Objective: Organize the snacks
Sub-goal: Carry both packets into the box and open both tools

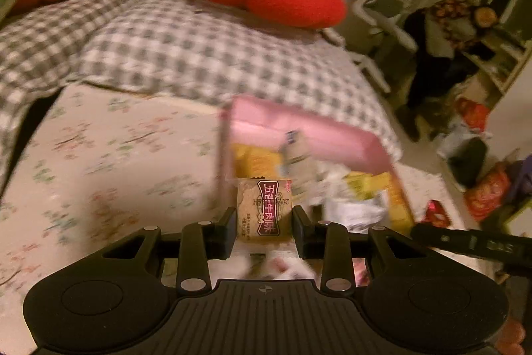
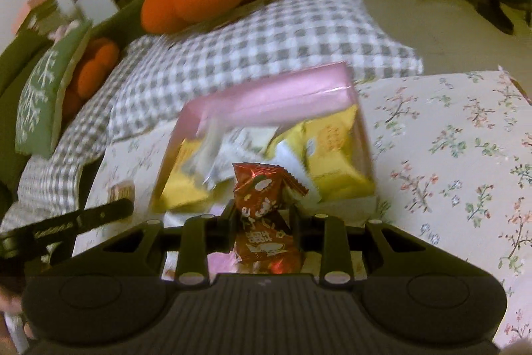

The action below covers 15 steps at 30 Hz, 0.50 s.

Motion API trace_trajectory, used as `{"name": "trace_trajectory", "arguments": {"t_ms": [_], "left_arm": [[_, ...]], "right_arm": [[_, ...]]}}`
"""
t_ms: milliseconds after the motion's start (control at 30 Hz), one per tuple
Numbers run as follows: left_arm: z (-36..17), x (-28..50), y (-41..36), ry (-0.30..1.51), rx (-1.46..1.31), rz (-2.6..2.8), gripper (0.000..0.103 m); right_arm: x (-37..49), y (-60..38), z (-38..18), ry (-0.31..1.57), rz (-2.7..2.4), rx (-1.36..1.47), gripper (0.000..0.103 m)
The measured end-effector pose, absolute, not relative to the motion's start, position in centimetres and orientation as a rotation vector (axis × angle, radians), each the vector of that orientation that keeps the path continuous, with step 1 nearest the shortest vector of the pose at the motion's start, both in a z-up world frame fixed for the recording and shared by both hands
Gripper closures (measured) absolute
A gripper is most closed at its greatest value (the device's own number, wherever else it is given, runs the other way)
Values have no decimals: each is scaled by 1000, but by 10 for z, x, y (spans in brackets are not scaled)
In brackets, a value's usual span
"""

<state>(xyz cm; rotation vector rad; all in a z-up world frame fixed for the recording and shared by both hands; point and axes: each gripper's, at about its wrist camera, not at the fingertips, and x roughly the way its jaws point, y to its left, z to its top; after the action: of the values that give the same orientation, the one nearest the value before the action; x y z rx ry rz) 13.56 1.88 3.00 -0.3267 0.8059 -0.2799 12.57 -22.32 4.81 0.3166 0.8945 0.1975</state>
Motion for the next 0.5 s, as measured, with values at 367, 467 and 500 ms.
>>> {"name": "trace_trajectory", "arguments": {"t_ms": [367,467,500], "left_arm": [[12,161,-27,797,-268,-404,71],[1,167,-30,813,-266,-414,71],[-2,170,-31,818,-265,-416,71]], "right_arm": [[148,-251,38,837,113,440,75],[152,-252,31,838,102,444,74],[153,-252,29,842,105,445,74]]}}
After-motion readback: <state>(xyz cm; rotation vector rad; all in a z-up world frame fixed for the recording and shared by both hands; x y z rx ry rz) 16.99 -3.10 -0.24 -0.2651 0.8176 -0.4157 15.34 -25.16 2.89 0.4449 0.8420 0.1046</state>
